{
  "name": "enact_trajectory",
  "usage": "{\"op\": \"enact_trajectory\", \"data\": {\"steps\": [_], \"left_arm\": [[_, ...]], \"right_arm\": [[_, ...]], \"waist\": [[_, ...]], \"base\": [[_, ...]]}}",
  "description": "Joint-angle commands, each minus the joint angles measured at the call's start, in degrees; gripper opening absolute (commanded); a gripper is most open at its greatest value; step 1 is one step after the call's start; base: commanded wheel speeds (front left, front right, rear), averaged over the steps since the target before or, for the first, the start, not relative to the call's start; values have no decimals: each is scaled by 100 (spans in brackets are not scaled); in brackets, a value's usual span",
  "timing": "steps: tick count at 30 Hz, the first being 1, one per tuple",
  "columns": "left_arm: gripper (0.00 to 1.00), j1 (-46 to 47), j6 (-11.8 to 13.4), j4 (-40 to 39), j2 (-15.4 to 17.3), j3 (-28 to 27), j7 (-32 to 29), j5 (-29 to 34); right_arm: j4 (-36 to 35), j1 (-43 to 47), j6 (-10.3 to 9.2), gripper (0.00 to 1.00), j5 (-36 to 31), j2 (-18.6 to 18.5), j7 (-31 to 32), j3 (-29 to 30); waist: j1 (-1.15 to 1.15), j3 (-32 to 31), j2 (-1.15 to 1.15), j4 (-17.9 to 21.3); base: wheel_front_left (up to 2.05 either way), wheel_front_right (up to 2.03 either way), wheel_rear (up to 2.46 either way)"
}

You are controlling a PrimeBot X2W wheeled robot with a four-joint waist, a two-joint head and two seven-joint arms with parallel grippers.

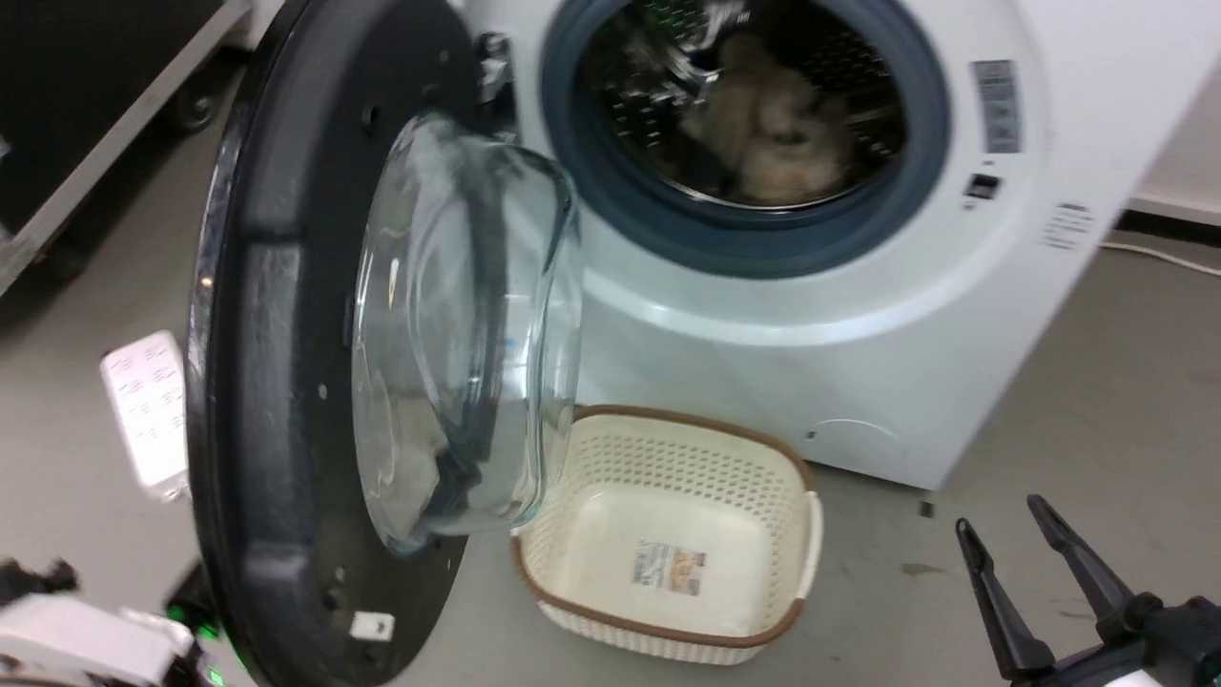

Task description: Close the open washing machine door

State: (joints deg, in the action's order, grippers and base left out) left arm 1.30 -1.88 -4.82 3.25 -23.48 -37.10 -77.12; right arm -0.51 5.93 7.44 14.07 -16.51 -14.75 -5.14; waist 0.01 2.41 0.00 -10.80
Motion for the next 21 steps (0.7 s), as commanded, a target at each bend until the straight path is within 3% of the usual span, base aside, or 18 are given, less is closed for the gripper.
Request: {"op": "enact_trajectory", "data": {"steps": [1,7,11,21], "left_arm": [[0,-153,-91,32,-25,157,128,-87],[0,-586,-297,184,-35,1371,1151,-677],[0,-644,-377,284,-35,2116,1721,-736],[0,172,-495,833,-36,3339,3006,-929]], "right_arm": [[5,17,5,100,-33,34,-25,40],[-3,48,5,100,-43,48,-25,73],[-22,-24,5,100,-12,1,-25,-7],[-7,-349,5,100,221,-134,-25,-138]], "waist": [[-1,-93,0,229],[-1,-90,0,703],[-1,42,0,1073],[-1,595,0,1998]], "base": [[0,0,0],[0,0,0],[0,0,0],[0,0,0]]}}
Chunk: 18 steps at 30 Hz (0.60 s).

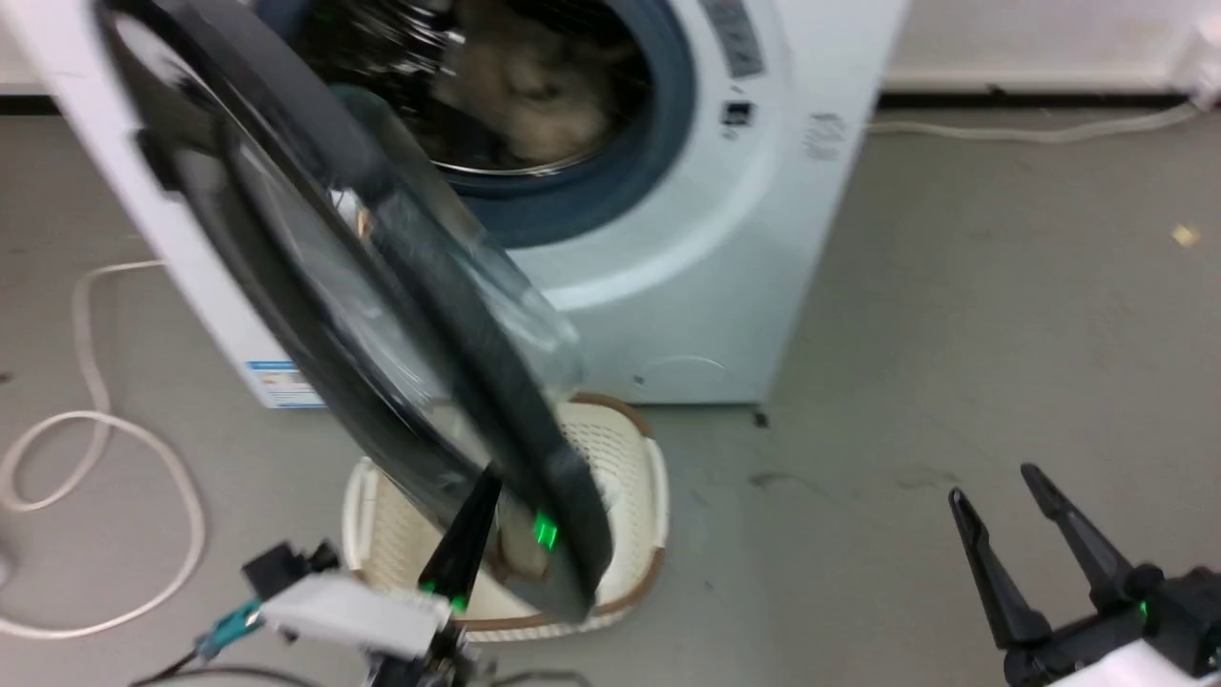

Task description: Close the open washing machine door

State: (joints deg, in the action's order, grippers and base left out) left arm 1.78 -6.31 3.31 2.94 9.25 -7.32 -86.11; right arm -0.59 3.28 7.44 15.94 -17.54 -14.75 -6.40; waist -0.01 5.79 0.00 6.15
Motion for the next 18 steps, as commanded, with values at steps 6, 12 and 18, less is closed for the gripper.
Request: {"op": "enact_trajectory", "data": {"steps": [6,12,18], "left_arm": [[0,1381,-91,803,-6,576,1050,-96],[0,2531,-97,1782,-6,723,1788,-103],[0,3388,-109,2633,-6,955,2074,-317]], "right_arm": [[89,-362,5,100,227,-66,-25,-66],[168,-512,5,100,318,-49,-25,-146],[230,-619,5,100,347,-6,-25,-239]], "waist": [[1,645,0,920],[1,806,0,1187],[1,869,0,1286]], "base": [[0,0,0],[0,0,0],[0,0,0]]}}
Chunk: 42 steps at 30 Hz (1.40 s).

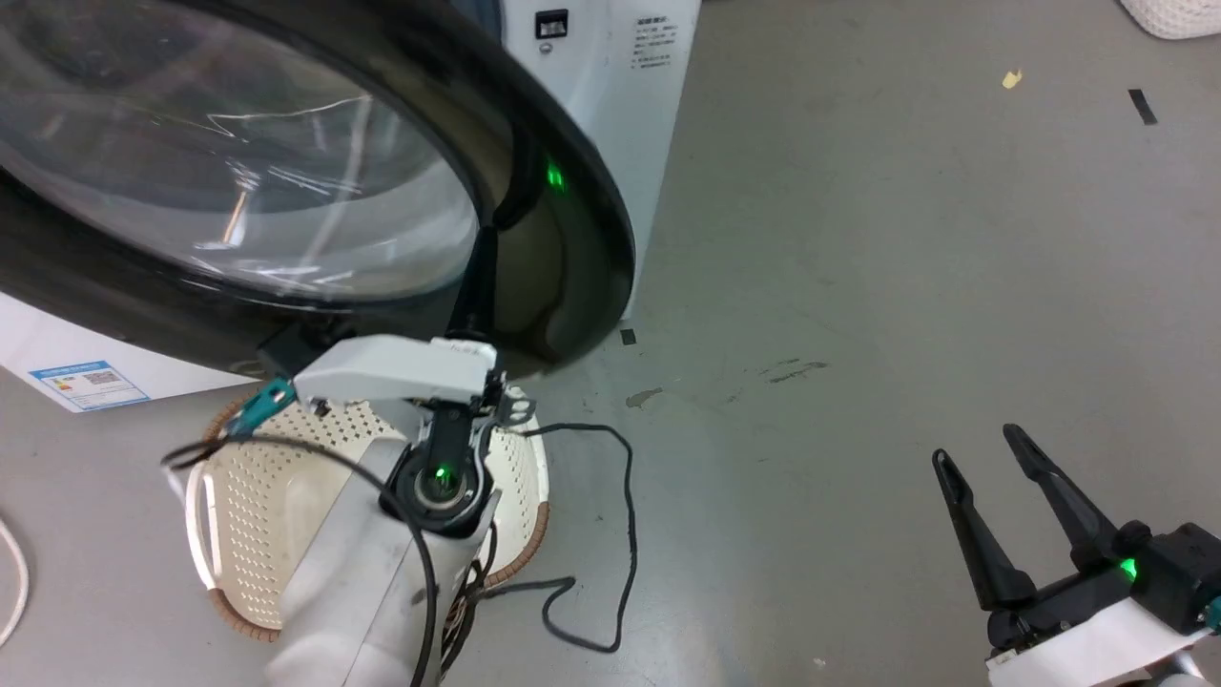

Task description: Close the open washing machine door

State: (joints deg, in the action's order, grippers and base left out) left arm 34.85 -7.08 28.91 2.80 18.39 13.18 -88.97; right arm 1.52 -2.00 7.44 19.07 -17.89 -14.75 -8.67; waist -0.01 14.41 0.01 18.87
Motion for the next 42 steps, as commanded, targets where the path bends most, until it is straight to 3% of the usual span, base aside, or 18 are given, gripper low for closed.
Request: {"op": "enact_trajectory", "data": {"steps": [1,10,11,13,14,18,25,30,37,41,42], "left_arm": [[0,159,-34,178,8,85,42,-52],[2,-306,-39,-59,189,330,122,197],[23,-473,-39,-183,257,381,127,262],[100,-831,-40,-452,431,471,142,457],[100,-1377,-40,-821,725,479,171,925],[100,-2082,-40,-1323,873,-182,179,2092],[100,-3106,-40,-2313,342,-1747,181,4426],[100,-3522,-38,-2845,88,-2310,181,5854],[100,-3799,279,-3056,29,-2102,181,8081],[100,-3829,510,-2998,24,-1807,182,8716],[100,-3823,564,-2989,23,-1755,182,8788]], "right_arm": [[28,-97,5,100,35,36,-25,-17],[74,60,5,100,-21,44,-25,78],[77,101,5,100,-36,37,-25,96],[77,198,5,100,-73,22,-25,137],[69,347,5,100,-135,1,-25,163],[36,517,5,100,-206,-14,-25,192],[-78,642,5,100,-311,-65,-25,92],[-173,586,5,100,-342,-144,-25,-73],[-213,299,5,100,-361,-328,-25,-597],[-193,9,5,100,-318,-485,-25,-956],[-172,-78,5,66,-271,-524,-25,-1046]], "waist": [[1,2,-1,14],[1,-303,-1,-320],[1,-371,-1,-386],[1,-513,-1,-539],[1,-712,-1,-777],[1,-930,-1,-1110],[1,-1158,-1,-1659],[1,-1193,-1,-2009],[1,-1114,-1,-2424],[1,-972,-1,-2647],[1,-925,-1,-2698]], "base": [[0,0,0],[0,0,0],[0,0,0],[0,0,0],[0,0,0],[0,0,0],[0,0,0],[0,0,0],[0,0,0],[0,0,0],[0,0,0]]}}
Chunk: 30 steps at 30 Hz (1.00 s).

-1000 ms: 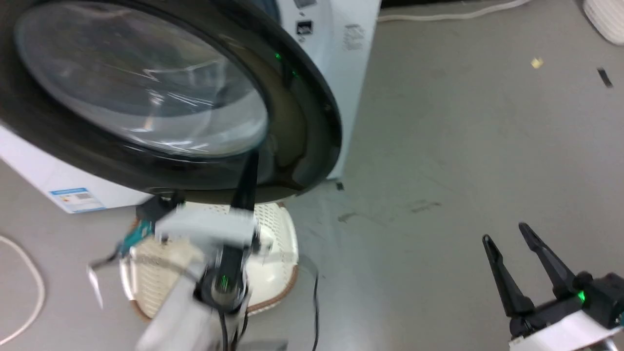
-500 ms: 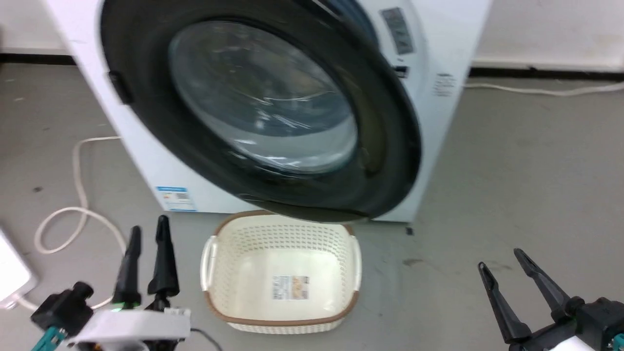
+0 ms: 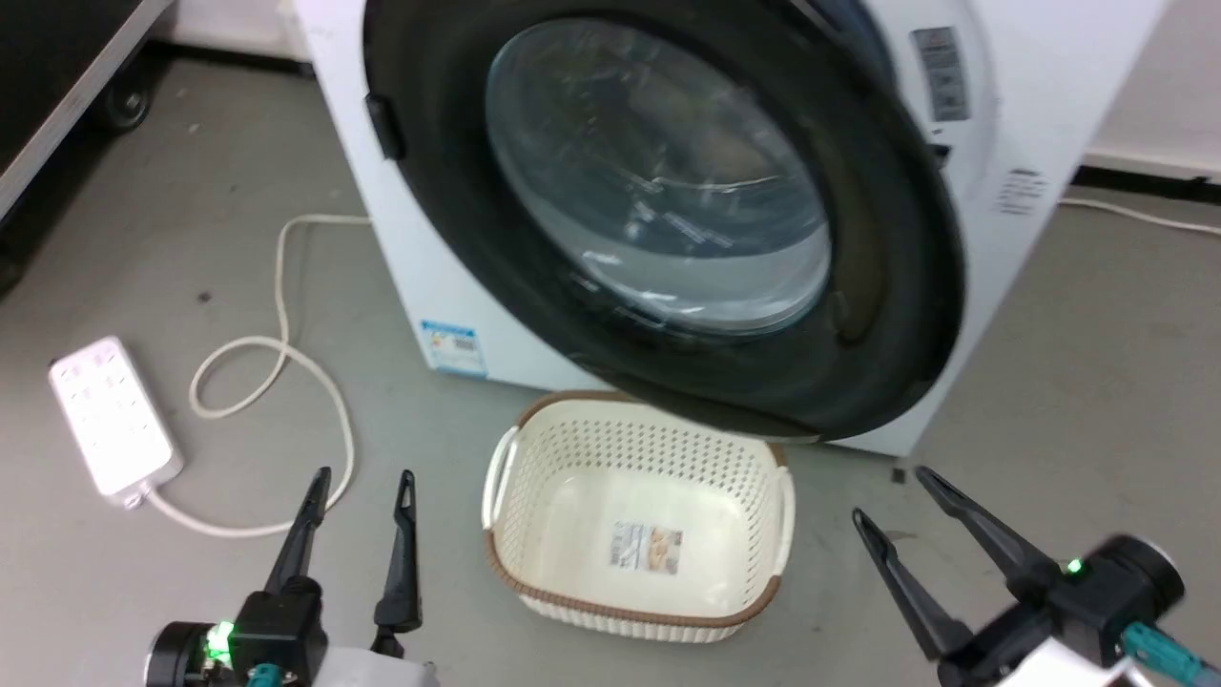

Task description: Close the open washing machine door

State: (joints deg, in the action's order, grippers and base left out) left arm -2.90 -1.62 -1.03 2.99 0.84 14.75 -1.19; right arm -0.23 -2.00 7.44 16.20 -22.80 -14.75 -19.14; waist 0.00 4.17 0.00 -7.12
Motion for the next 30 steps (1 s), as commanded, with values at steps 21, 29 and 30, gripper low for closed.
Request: {"op": "enact_trajectory", "data": {"steps": [21,29,30], "left_arm": [[100,334,760,-106,-11,1095,25,-238],[100,541,1129,-289,-11,1541,25,-434],[100,541,1129,-289,-11,1541,25,-434]], "right_arm": [[1328,-2944,5,0,1769,-1877,195,-744],[2405,-4343,5,0,2377,-2253,470,-537],[2405,-4343,5,0,2377,-2253,470,-537]], "waist": [[0,1229,0,-1043],[0,1638,0,-1291],[0,1638,0,-1291]], "base": [[0,0,0],[0,0,0],[0,0,0]]}}
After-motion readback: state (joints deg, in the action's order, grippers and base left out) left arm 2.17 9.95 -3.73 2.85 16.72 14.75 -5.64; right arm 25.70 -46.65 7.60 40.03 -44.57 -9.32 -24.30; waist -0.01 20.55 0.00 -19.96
